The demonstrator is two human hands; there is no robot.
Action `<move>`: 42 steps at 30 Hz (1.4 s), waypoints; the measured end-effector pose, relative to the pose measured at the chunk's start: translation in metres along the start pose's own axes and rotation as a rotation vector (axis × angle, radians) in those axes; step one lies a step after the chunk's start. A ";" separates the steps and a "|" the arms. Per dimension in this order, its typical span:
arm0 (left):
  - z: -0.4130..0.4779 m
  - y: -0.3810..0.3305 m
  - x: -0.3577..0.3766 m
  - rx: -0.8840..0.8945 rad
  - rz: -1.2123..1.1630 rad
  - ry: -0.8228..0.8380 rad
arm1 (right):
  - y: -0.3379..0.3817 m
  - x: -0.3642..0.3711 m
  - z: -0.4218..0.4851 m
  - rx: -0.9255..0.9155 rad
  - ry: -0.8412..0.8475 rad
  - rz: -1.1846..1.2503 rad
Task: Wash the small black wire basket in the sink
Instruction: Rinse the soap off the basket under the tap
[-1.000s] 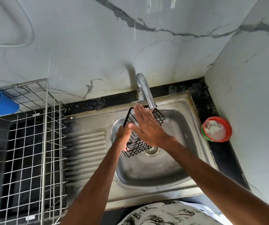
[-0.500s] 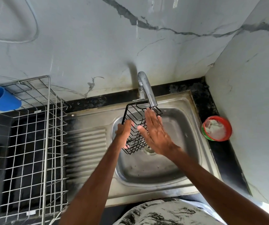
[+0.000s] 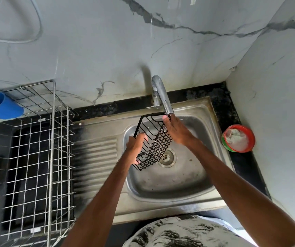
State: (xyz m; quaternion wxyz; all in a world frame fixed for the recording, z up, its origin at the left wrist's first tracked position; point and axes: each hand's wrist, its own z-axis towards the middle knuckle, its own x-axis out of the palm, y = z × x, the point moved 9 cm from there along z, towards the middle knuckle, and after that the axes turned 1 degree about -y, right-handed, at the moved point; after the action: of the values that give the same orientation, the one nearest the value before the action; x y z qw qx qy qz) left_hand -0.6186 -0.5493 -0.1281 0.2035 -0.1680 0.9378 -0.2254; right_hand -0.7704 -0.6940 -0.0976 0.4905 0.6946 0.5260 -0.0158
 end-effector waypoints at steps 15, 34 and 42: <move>-0.001 0.016 -0.007 -0.054 -0.051 0.036 | 0.037 -0.001 -0.002 -0.060 0.002 0.042; 0.006 0.024 -0.012 -0.097 -0.207 0.182 | 0.021 -0.031 0.007 0.050 -0.084 0.197; -0.006 0.024 -0.015 -0.048 -0.308 0.395 | 0.023 -0.035 0.004 0.056 -0.111 0.063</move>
State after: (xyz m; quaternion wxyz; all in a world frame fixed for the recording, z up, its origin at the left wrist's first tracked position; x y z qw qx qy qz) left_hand -0.6136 -0.5212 -0.1306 -0.0246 -0.2663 0.9278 -0.2600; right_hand -0.7667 -0.7207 -0.0654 0.4995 0.7223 0.4752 -0.0537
